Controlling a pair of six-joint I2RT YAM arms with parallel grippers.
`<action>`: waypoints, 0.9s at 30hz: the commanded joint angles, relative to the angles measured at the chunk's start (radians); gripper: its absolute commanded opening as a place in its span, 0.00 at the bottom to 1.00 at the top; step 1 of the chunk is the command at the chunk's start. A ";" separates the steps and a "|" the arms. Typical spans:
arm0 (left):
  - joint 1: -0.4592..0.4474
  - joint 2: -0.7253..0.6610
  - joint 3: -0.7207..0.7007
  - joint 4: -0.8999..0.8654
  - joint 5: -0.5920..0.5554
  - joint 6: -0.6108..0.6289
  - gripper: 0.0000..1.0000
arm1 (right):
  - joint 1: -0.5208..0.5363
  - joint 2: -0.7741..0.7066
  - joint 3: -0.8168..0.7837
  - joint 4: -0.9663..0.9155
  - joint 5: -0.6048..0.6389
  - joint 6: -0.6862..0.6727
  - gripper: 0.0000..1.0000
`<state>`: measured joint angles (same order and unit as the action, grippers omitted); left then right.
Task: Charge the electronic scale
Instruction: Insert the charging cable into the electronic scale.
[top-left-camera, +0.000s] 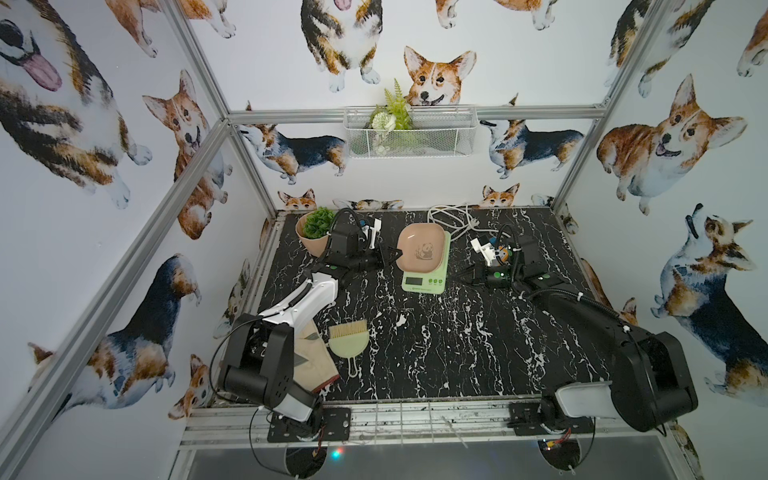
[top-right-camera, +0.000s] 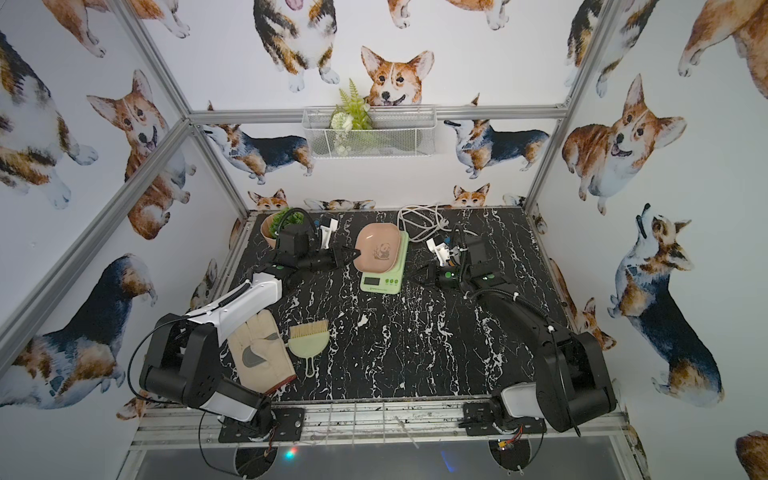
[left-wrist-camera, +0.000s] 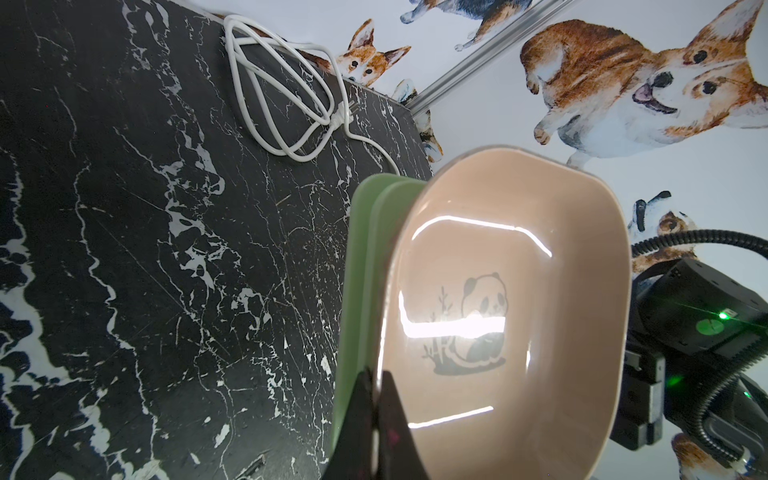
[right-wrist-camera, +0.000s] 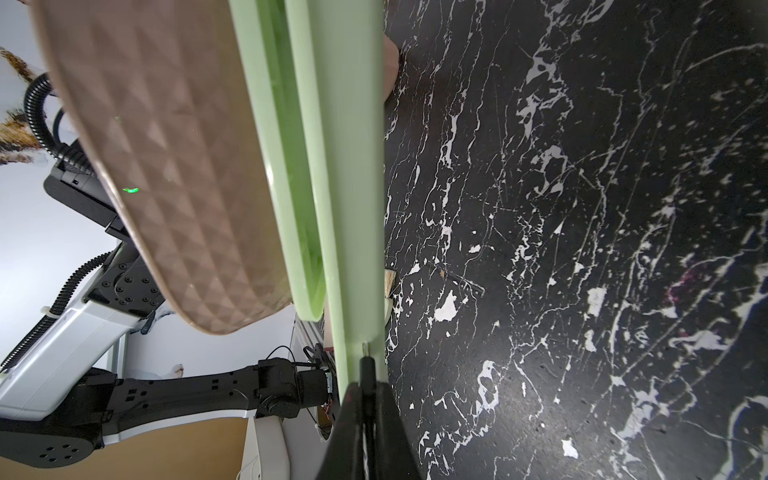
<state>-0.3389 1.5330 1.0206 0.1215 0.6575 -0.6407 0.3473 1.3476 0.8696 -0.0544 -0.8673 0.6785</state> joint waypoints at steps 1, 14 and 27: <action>-0.006 -0.012 0.001 0.104 0.092 -0.045 0.00 | 0.012 -0.007 -0.012 0.065 0.014 0.009 0.00; -0.012 -0.031 -0.007 0.146 0.101 -0.071 0.00 | 0.021 0.008 -0.020 0.103 0.030 0.024 0.00; -0.012 -0.030 -0.003 0.082 0.079 -0.041 0.00 | 0.020 -0.015 -0.011 0.051 0.046 -0.022 0.39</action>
<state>-0.3454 1.5135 1.0092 0.1642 0.6621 -0.6601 0.3664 1.3476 0.8501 0.0113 -0.8455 0.6823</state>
